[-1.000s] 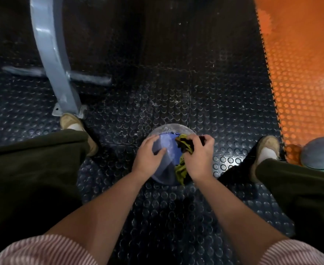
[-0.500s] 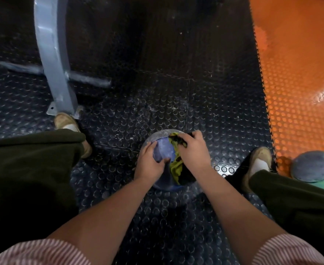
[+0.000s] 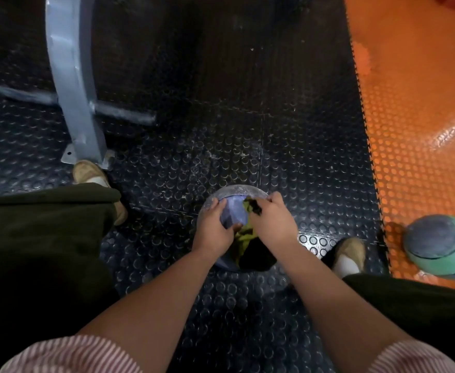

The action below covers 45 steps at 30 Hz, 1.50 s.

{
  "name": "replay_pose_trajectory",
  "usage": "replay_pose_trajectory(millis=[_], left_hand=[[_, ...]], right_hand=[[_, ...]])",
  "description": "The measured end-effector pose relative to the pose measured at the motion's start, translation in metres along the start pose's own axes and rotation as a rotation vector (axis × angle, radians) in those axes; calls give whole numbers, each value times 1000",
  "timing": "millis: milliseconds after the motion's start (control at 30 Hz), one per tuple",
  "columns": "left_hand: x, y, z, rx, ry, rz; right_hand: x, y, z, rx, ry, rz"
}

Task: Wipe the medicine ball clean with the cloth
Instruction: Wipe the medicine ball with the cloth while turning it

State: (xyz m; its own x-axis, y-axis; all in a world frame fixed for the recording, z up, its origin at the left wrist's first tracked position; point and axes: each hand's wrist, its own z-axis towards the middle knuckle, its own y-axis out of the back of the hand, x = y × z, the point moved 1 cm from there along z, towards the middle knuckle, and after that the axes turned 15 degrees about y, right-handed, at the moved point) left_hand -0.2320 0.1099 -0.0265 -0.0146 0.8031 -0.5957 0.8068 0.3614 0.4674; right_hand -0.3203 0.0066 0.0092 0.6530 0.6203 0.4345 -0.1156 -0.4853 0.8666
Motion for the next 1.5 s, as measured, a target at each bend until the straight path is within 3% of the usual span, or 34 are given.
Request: replay_pose_trajectory(millis=[133,300,500,700,967,1100,1300,1500], left_hand=[[1,5,4,2,42,-46],[-8,6,9,4,59,-64],[-19,10,8,-17,84,130],[-16,19,7,-2,139,131],[-20,16,11,1,105,73],[-15,15,9,-13,78,129],[-10,20,11,7,109,143],[-13,20,15,30,133,74]], right_hand=[[5,-1,26,65,31,-62],[2,-12,-10,-32,131,-22],[-1,-2,0,-5,59,-10],[8,1,47,21,53,-27],[4,-11,-24,48,101,-2],[6,0,9,30,80,-63],[17,8,57,141,70,-118],[2,3,5,110,159,-139]])
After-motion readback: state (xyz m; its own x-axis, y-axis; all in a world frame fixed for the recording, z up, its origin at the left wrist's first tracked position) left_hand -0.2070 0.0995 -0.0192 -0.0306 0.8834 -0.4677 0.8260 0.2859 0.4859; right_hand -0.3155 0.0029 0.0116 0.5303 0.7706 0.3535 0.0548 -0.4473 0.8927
